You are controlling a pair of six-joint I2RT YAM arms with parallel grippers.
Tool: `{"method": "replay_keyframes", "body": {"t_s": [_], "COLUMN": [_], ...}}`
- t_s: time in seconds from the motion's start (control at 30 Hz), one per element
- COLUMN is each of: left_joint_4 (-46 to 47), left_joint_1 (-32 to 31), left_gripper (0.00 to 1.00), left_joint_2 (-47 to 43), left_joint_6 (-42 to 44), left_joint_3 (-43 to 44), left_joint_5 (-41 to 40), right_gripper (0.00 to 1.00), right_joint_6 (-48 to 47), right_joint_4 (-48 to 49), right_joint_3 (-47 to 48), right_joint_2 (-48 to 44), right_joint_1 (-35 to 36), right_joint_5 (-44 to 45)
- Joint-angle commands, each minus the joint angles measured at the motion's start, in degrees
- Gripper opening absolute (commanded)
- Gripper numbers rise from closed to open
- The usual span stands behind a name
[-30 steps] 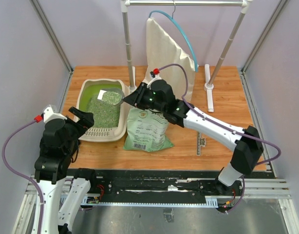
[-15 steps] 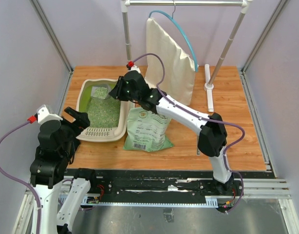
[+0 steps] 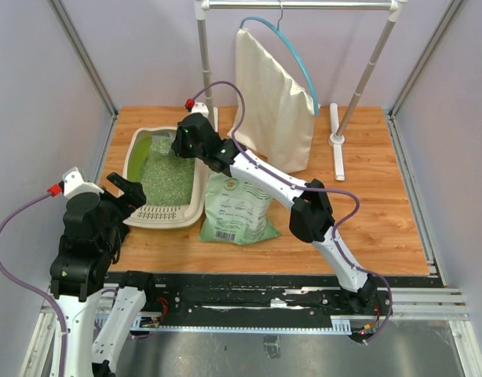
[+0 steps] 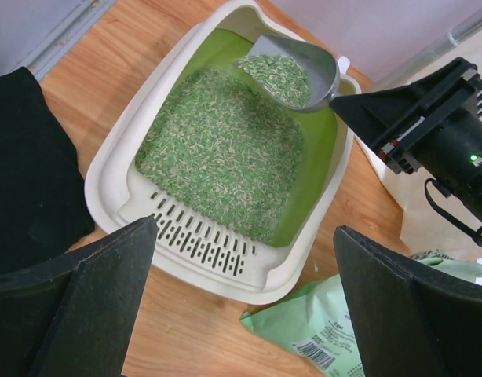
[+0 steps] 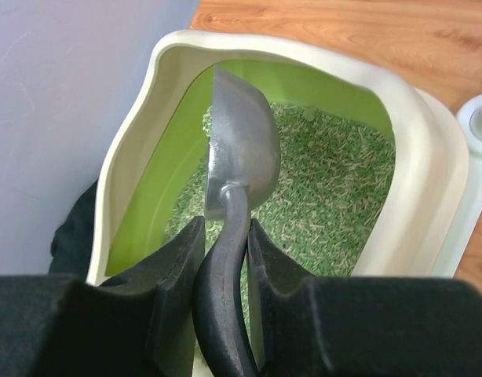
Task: Fill the litter box with clean litter
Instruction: Pour the cat litter into the litter box.
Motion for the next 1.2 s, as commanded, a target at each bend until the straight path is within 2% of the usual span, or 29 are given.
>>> {"method": "replay_keyframes", "body": {"t_s": [0.0,0.2,0.47,0.73,1.17], "left_joint_4": [2.2,3.6,4.2,4.0,2.7], "left_joint_1": [0.4,0.4,0.4,0.4,0.4], "left_gripper": [1.00,1.00,1.00,1.00,1.00], "left_joint_2": [0.1,0.1,0.2,-0.1,-1.5], "left_joint_6": [1.3,1.0,0.7,0.2,-0.9], "left_joint_3": [-0.5,-1.3,-1.6,-1.0,0.9], "left_joint_5": [-0.3,1.0,1.9,2.7,3.1], "right_gripper": [0.01,0.01,0.01,0.01,0.01], "right_joint_6": [-5.3,-7.1,-10.0,-20.2,-8.7], "right_joint_4": [1.9,2.9,3.1,3.1,-0.5], "right_joint_3": [6.8,12.3,10.6,10.5,5.0], "right_joint_2": [2.7,6.8,6.0,4.8,0.2], "right_joint_1": [1.3,0.5,0.7,3.6,4.9], "right_joint_5": [4.2,6.1,7.0,12.6,-3.5]}}
